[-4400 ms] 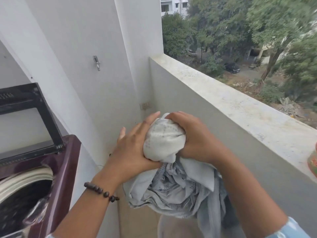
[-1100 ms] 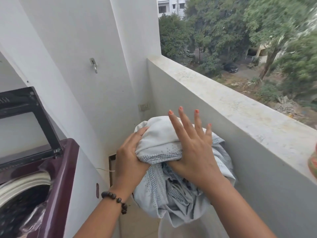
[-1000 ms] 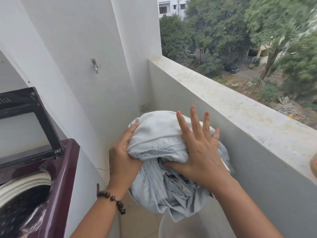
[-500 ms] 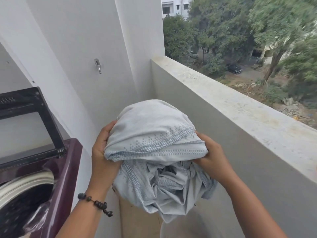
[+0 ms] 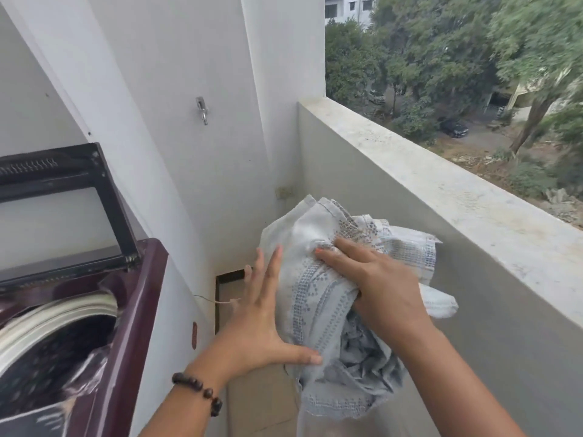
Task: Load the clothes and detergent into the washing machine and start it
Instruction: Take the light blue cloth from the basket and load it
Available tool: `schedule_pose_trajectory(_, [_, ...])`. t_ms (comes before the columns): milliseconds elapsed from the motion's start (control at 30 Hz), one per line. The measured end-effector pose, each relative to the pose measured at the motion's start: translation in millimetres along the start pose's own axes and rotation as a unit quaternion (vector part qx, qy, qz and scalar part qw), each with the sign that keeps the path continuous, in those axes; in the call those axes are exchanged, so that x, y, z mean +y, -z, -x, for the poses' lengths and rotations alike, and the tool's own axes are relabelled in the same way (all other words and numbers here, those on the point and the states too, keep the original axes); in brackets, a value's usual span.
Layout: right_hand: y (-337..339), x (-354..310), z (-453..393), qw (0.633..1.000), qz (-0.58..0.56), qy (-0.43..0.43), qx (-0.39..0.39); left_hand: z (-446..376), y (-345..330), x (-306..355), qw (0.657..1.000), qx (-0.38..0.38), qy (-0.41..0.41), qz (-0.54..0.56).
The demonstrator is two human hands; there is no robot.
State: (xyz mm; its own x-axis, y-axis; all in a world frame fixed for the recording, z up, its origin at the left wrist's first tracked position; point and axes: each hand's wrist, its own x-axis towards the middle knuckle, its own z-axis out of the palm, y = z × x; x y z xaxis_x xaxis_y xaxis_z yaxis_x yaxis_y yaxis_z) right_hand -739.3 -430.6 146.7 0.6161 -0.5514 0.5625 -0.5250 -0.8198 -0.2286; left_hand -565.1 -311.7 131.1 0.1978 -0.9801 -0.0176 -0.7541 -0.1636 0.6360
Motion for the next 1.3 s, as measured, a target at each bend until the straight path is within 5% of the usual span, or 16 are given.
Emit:
schedule_pose_trajectory(167, [-5.7, -16.1, 2.4, 0.998, 0.029, 0.046, 0.015, -11.8, -21.7, 4.3, 0.977, 0.176, -0.043, 0.111])
schedule_pose_trajectory(300, [-9.3, -13.7, 5.5, 0.999, -0.026, 0.017, 0.039, -7.8, -19.1, -6.2, 0.959, 0.245, -0.050, 0.135])
schedule_pose_trajectory(567, [-12.7, 30.5, 5.8, 0.945, -0.219, -0.118, -0.211, 5.4, 17.6, -9.5, 0.931, 0.287, -0.061, 0.215])
schedule_pose_trajectory(767, [-42.0, -4.6, -0.9, 0.857, -0.481, -0.129, -0.134, 20.4, 38.9, -23.7, 0.912, 0.313, -0.050, 0.260])
schedule_pose_trajectory(1300, [-133.4, -148.6, -84.6, 0.863, -0.485, -0.098, -0.101, 77.2, 152.8, -135.0, 0.894, 0.374, -0.076, 0.236])
